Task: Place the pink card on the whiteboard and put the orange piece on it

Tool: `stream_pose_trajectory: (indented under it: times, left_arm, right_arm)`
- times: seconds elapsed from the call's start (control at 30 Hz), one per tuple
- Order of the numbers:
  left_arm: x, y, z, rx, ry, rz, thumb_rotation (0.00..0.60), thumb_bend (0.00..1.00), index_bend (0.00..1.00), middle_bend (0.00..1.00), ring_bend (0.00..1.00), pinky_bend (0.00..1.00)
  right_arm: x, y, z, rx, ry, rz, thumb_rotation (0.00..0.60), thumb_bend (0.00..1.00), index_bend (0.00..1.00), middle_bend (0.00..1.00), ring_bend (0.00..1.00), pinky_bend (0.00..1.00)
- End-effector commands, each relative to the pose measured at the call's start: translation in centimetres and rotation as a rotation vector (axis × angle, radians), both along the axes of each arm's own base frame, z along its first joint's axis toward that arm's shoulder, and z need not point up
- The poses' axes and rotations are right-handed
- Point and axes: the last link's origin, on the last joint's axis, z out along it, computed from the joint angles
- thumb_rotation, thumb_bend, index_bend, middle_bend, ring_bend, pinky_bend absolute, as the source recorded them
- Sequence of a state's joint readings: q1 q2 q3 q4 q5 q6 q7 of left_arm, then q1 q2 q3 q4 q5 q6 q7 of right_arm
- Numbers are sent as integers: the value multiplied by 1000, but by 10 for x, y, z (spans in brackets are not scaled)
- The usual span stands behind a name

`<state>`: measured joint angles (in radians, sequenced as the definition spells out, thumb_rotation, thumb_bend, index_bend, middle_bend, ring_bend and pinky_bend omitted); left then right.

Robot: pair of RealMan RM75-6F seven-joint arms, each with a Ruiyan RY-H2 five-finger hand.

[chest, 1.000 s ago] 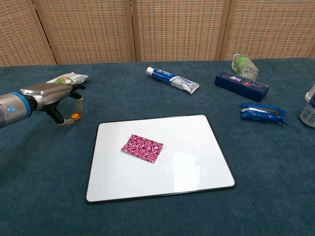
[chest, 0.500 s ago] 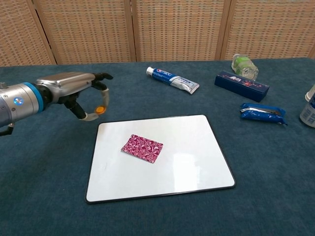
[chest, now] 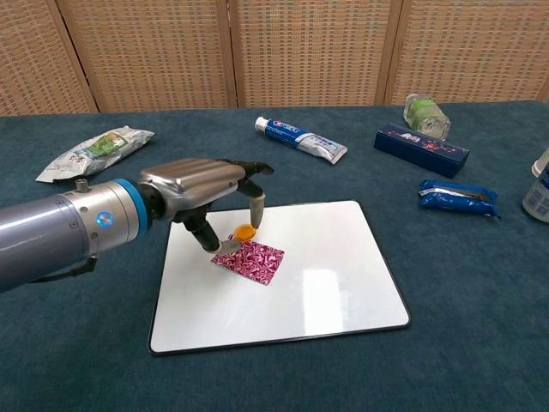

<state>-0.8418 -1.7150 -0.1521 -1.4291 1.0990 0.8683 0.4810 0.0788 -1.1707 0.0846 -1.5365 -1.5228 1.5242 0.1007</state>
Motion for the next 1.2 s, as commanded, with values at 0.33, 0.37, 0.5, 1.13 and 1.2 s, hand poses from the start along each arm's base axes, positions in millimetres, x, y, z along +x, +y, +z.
stream_pose_trajectory:
  times: [0.33,0.37,0.5,1.13,1.2]
  left_arm:
    - [-7,0,-14,5,52,22,600,333,451,0,0,0]
    - [-7,0,-15,4,54,23,600,318,361,0,0,0]
    - [-8,0,-15,-7,50,31,600,269,105,0,0,0]
    - [-94,-25,150,362,-112,70,600,146,0,0,0,0]
    - [-127,-36,175,422,-116,127,600,59,0,0,0,0]
  right_arm:
    - [0,0,0,4,-8,-3,600,0,0,0,0,0]
    - [0,0,0,4,-11,-3,600,0,0,0,0,0]
    - [0,0,0,5,-14,-6,600,0,0,0,0,0]
    - [1,1,0,-6,3,0,600,0,0,0,0,0]
    - [1,1,0,-12,6,2,600,0,0,0,0,0]
